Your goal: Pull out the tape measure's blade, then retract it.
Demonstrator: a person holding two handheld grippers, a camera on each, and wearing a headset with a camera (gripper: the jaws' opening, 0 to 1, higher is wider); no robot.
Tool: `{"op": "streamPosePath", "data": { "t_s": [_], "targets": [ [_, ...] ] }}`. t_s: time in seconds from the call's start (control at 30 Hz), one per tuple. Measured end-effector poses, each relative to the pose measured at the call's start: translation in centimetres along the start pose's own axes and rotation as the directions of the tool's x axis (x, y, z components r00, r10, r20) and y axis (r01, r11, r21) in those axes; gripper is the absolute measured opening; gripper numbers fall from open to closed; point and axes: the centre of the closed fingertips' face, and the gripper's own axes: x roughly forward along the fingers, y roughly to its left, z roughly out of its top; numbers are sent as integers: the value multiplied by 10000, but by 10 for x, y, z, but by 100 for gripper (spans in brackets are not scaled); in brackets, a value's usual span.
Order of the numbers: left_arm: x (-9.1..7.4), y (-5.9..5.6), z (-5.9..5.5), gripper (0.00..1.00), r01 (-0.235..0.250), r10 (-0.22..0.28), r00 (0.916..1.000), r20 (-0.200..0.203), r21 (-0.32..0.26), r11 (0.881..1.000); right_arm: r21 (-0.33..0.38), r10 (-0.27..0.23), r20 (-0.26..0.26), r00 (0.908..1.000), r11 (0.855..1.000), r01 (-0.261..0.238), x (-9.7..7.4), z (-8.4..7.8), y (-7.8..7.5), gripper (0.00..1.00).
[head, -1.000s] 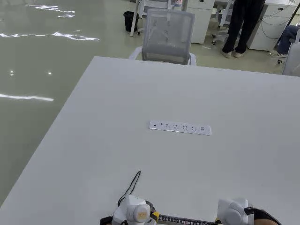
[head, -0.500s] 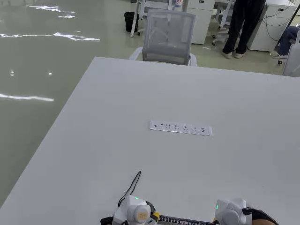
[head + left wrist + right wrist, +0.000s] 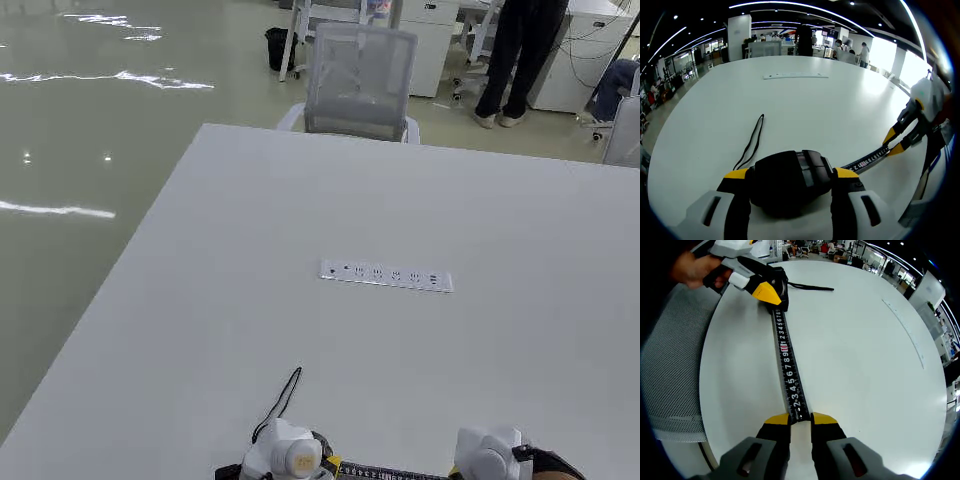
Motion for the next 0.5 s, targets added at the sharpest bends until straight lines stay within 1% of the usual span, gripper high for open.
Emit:
{"op": "streamPosePath", "data": {
  "t_s": [0.5],
  "targets": [
    [0, 0, 0, 62, 9, -9, 10000, 36, -3, 10000, -16, 20, 53, 10000, 10000, -20, 1, 6, 2, 14]
  ]
}}
